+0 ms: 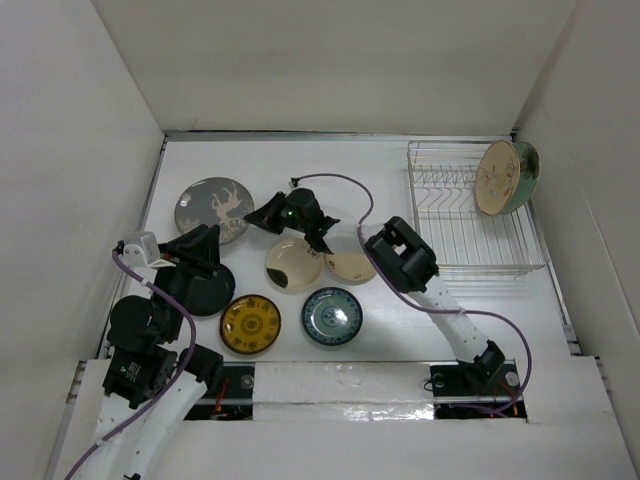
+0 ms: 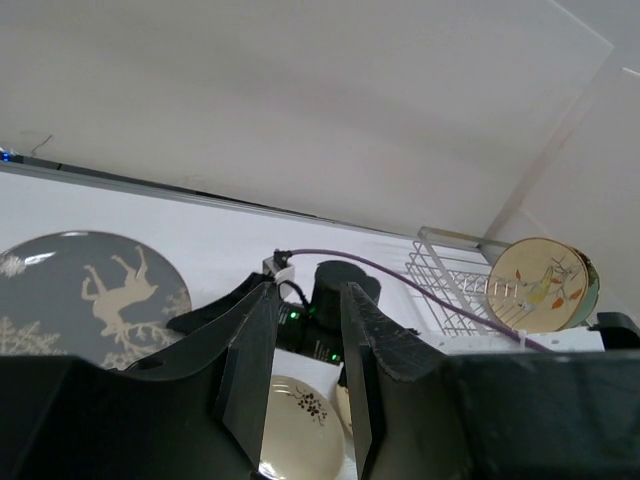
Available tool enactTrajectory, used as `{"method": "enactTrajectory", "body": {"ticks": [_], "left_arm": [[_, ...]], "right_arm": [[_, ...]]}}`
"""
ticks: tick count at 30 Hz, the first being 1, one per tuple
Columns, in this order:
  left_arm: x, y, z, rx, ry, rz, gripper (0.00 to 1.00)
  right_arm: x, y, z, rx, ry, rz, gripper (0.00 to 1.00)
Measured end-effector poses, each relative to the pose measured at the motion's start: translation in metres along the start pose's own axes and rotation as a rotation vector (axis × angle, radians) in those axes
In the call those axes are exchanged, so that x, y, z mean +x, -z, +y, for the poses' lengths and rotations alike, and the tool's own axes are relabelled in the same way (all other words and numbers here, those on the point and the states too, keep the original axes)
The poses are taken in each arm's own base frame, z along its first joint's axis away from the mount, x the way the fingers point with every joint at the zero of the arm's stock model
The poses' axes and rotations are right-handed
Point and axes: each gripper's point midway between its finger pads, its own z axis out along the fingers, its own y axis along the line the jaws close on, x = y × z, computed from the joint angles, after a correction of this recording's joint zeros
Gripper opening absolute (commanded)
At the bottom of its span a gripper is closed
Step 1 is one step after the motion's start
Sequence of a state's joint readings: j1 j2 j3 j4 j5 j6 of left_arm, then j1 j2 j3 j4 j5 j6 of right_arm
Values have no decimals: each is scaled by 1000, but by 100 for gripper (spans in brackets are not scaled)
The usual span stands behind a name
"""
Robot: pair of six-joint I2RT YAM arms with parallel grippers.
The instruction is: Load the plates into the dish rack
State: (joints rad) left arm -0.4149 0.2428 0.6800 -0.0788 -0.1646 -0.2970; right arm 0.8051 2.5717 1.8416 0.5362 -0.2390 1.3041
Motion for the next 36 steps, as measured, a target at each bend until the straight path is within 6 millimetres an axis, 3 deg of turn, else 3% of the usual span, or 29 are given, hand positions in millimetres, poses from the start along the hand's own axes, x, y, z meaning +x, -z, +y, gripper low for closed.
{"method": "enactTrajectory", "body": {"ticks": [8, 12, 17, 23, 28, 36], "left_arm": [[1, 0, -2, 11, 0, 4, 29], [0, 1, -4, 26, 1, 4, 29], [-3, 5, -7, 44, 5, -8, 29], [-6, 8, -11, 68, 7, -16, 29], [-10, 12, -13, 80, 11, -31, 29], [-16, 18, -17, 105, 21, -52, 29]], "right_arm": [[-58, 45, 61, -131, -12, -104, 0], [-91, 83, 91, -186, 0, -172, 0], [-138, 141, 114, -214, 22, -276, 0], [-198, 224, 120, -178, 79, -439, 0], [-248, 305, 116, -101, 152, -603, 0], [-296, 437, 103, 76, 260, -845, 0]]}}
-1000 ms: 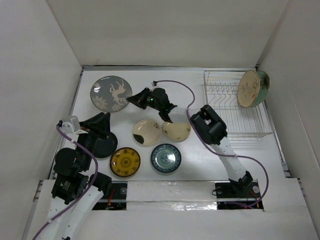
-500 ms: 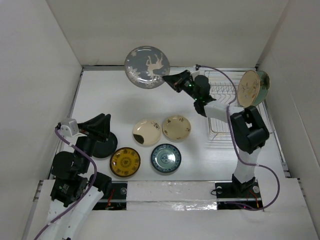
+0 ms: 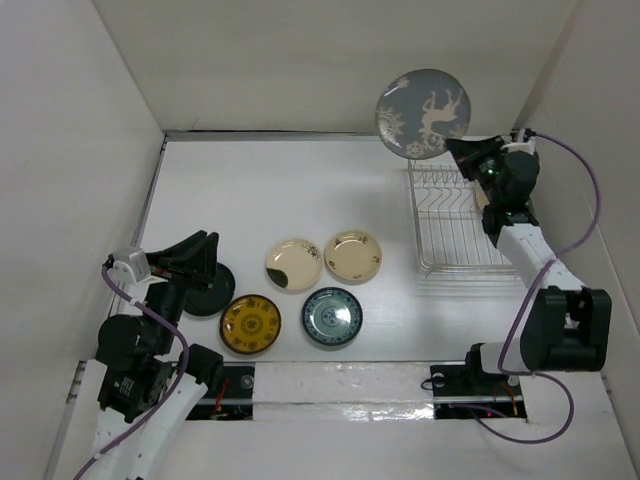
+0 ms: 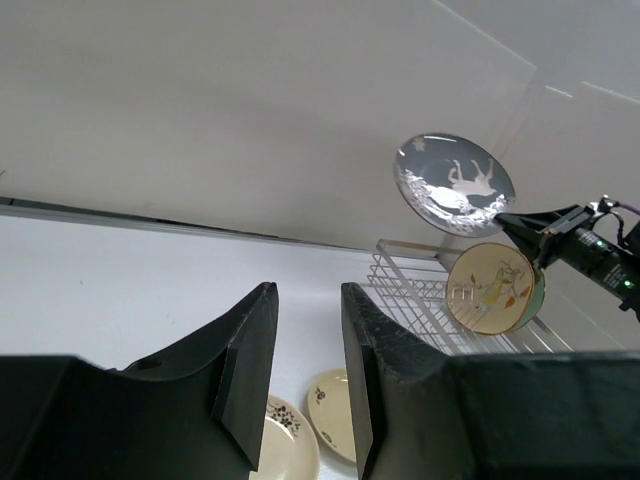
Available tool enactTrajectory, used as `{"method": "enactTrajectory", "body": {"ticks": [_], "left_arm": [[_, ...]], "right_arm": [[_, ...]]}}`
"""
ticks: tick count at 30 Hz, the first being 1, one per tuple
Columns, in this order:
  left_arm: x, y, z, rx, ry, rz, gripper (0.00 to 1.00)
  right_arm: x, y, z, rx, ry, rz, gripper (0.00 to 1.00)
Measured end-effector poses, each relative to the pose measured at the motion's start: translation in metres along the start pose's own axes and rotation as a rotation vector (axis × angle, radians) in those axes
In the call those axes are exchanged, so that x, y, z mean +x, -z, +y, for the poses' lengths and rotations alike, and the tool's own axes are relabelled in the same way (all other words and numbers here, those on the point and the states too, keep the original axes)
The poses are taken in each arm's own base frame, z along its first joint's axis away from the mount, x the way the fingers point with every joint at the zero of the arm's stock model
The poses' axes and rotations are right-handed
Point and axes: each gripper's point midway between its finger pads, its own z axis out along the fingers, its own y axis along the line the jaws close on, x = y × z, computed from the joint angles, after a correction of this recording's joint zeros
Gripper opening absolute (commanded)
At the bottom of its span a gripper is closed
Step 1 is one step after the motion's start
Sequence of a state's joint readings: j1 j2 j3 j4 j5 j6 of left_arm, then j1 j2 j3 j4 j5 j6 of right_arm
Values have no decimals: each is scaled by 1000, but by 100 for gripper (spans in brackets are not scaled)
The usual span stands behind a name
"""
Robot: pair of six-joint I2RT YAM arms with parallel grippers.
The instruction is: Load the plates into the dish rack
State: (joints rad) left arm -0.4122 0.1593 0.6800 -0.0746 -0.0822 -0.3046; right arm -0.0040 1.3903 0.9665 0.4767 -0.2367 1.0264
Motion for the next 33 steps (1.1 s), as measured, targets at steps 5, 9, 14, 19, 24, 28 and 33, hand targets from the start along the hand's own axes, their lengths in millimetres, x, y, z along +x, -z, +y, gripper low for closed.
{"method": "enactTrajectory", "body": {"ticks": [5, 9, 14, 19, 24, 28, 33], "left_arm": [[-4, 3, -2, 10, 8, -16, 29], [-7, 6, -3, 15, 12, -28, 29], [-9, 7, -4, 18, 14, -36, 29], [-11, 9, -4, 22, 15, -44, 29], [-13, 12, -7, 35, 20, -51, 29], [-15, 13, -8, 42, 24, -56, 30], [-17, 16, -10, 53, 29, -66, 30]], "right_arm": [[-62, 39, -34, 121, 74, -128, 0], [-89, 66, -61, 217, 116, -189, 0], [-105, 85, -91, 322, 140, -209, 0], [-105, 93, -111, 407, 192, -196, 0], [-106, 97, -131, 491, 236, -179, 0], [-112, 95, -145, 556, 263, -176, 0], [-133, 91, -138, 629, 383, -195, 0]]}}
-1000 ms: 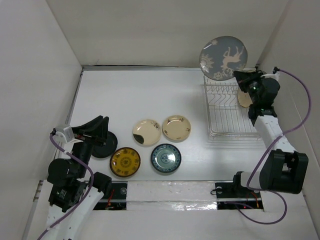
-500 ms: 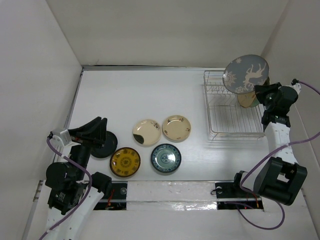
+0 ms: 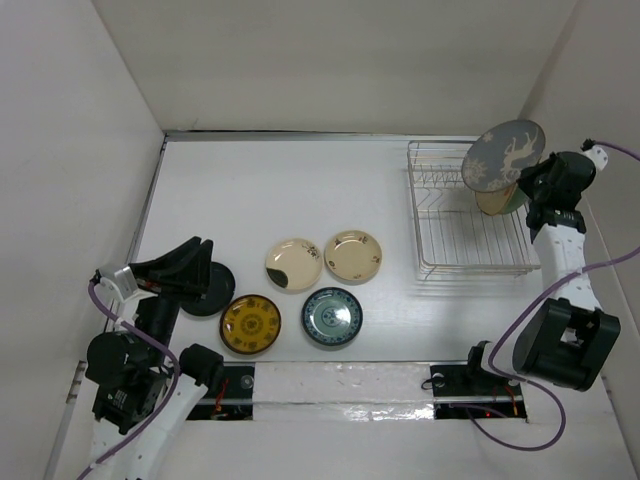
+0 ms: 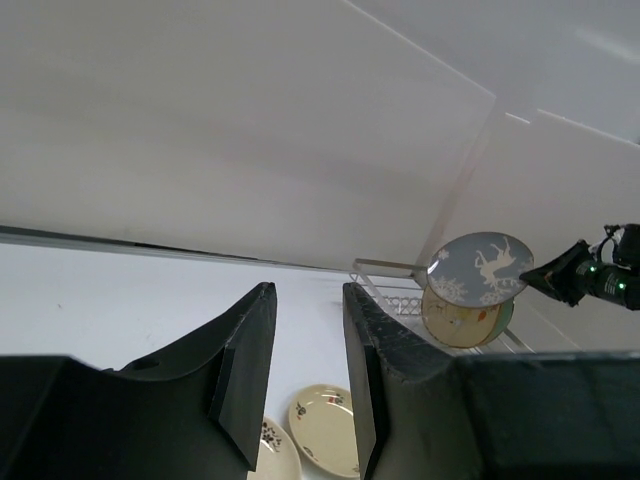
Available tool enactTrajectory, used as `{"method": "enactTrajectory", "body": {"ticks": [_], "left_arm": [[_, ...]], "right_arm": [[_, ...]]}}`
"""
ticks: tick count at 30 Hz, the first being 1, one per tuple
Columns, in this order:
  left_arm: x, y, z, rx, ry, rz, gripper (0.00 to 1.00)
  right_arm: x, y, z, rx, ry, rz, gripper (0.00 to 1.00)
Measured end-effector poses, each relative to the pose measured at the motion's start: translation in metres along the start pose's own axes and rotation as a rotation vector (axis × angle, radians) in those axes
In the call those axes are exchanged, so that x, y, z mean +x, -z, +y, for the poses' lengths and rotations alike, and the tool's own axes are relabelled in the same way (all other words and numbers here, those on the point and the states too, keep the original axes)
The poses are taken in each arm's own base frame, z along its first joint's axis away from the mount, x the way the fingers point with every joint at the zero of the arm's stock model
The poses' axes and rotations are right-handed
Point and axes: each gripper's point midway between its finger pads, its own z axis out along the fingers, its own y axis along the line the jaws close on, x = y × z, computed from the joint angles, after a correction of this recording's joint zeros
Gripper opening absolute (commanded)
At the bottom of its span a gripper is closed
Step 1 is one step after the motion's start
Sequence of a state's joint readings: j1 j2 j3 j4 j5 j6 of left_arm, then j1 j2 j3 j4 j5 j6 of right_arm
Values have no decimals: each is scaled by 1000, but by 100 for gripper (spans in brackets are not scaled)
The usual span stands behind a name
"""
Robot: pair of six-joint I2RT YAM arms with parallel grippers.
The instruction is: Load the plates into the dish rack
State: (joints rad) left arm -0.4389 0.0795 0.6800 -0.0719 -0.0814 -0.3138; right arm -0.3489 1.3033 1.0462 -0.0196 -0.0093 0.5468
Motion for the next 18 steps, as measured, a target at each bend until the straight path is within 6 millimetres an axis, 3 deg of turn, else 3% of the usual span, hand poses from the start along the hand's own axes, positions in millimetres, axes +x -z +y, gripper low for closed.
{"method": "enactTrajectory", "body": {"ticks": [9, 18], "left_arm": [[-4, 4, -3, 16, 7, -15, 31], [-10, 9, -4, 22, 11, -39, 31]], "right_arm": [[-53, 7, 18, 34, 224, -136, 0], [-49, 7, 31, 59, 559, -121, 0]]}}
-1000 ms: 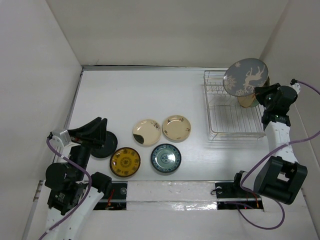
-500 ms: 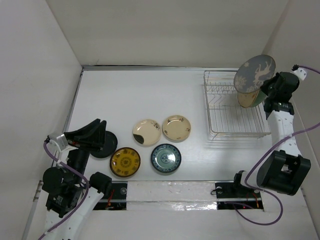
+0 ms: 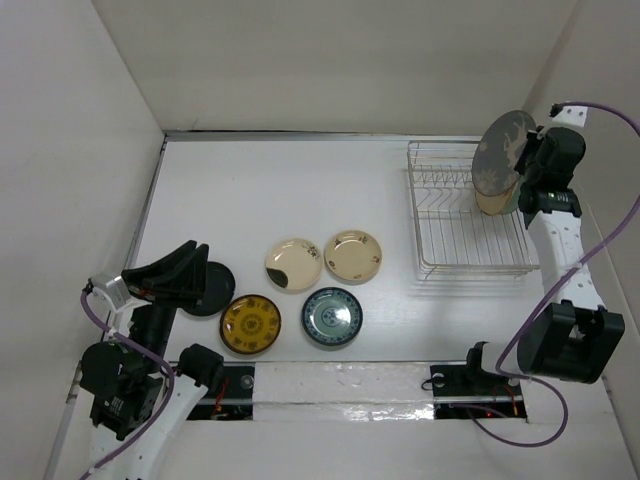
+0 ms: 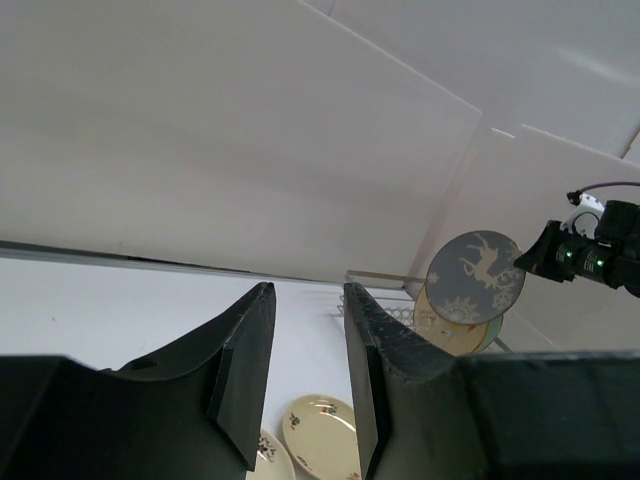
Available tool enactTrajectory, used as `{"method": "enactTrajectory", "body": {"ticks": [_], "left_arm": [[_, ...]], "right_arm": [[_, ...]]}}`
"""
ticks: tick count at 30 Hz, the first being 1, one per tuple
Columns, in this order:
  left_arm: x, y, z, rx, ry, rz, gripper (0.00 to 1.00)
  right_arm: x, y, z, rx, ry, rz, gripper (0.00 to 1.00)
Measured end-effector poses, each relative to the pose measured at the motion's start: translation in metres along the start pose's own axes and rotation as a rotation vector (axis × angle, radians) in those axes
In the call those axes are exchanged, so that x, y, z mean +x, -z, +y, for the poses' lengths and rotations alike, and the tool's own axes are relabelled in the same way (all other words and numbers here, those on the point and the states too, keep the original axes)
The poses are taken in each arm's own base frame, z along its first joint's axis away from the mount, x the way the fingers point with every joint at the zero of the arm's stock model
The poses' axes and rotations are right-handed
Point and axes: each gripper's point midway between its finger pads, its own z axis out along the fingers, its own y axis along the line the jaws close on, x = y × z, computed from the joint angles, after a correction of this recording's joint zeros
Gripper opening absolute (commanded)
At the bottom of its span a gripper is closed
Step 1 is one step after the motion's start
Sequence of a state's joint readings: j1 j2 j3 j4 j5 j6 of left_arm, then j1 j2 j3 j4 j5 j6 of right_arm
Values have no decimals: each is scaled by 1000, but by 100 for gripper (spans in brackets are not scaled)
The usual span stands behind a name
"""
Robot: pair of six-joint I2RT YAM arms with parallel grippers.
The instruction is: Load the plates into the dish rack
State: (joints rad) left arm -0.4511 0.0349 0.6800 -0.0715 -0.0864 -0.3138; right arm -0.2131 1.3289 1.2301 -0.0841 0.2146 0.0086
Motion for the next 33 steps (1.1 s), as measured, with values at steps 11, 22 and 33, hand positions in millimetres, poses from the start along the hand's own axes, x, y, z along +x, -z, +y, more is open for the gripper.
{"method": "enactTrajectory", "body": {"ticks": [11, 22, 33], "left_arm": [[-1, 1, 0, 1, 2, -4, 31], [-1, 1, 0, 2, 3, -6, 31], [-1, 1, -1, 7, 7, -3, 31]], "right_arm": [[-24, 2, 22, 25, 285, -16, 0], [-9, -20, 36, 80, 496, 28, 0], [20, -32, 60, 40, 583, 68, 0]]}}
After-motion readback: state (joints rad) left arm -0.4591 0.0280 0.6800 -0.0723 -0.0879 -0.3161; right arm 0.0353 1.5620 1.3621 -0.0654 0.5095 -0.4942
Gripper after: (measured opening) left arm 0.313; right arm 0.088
